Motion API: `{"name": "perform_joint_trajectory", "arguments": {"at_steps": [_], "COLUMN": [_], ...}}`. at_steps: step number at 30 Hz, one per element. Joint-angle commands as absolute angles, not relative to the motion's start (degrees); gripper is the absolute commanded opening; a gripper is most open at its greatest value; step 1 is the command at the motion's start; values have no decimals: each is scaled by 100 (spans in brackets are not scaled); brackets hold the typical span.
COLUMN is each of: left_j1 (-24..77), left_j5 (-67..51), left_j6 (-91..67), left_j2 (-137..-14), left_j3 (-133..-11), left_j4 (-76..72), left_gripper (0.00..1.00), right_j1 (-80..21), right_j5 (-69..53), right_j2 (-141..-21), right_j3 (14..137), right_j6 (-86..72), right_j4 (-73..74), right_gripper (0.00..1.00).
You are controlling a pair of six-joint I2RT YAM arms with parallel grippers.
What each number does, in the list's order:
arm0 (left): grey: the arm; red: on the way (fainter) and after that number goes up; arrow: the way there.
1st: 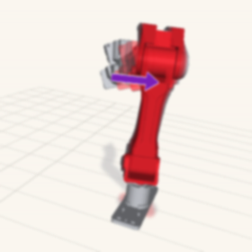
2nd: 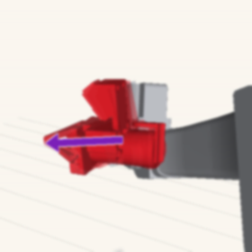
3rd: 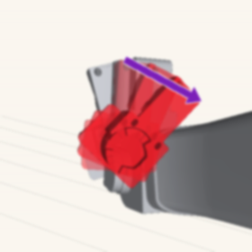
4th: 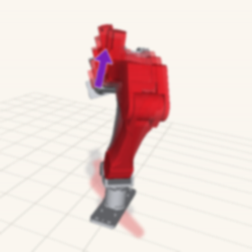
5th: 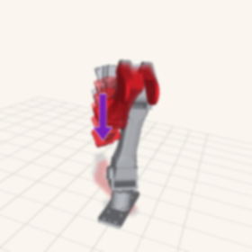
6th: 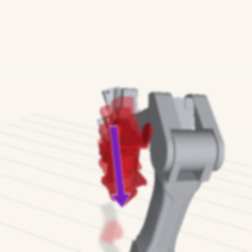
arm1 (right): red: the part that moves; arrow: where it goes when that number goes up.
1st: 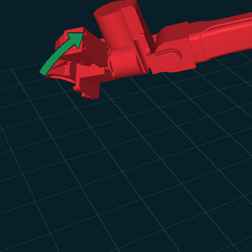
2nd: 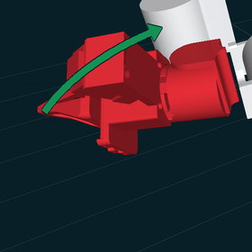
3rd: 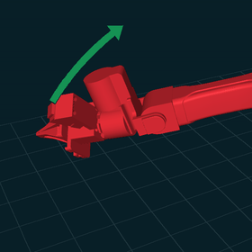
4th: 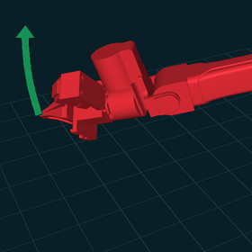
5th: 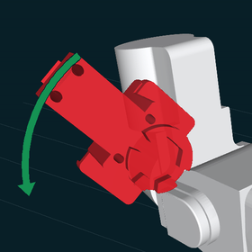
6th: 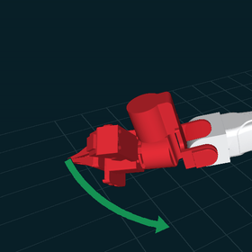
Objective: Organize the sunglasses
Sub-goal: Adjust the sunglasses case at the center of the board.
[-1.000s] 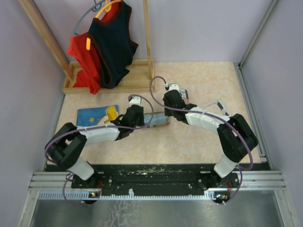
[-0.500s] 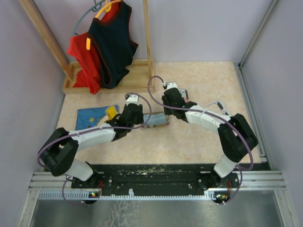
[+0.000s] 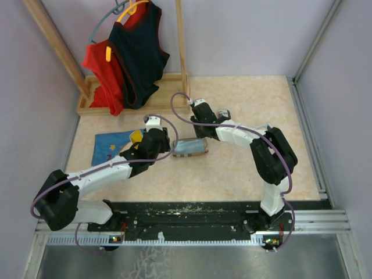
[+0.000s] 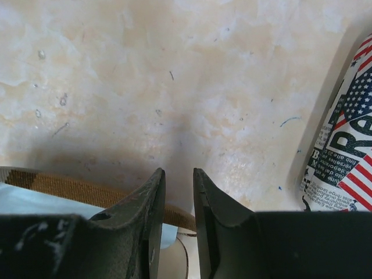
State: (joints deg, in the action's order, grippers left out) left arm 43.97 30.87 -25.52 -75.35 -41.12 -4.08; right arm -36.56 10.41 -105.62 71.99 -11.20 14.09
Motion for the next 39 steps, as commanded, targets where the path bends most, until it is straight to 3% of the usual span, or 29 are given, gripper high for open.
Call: {"name": "perform_joint_trajectory", "arguments": {"at_steps": [1, 28, 39], "left_j1": [4355, 4351, 4351], "left_j5": [3230, 3153, 3164], "left_j6": [-2728, -2932, -2907], "left_j2": [-7267, -6685, -6618], "left_j3": [-3959, -3727, -3709], "left_j4": [-149, -19, 7], "left_gripper": [51, 52, 53], "right_j1": [-3586, -3850, -4045], "right_j5": [1096, 166, 743], "right_j2": [-10661, -9625, -9189], "right_j3": [7571, 6518, 6177], "right_j6": [-961, -1630, -1949], "right_j4": [1666, 2247, 2233], "right_gripper": [27, 27, 28]}}
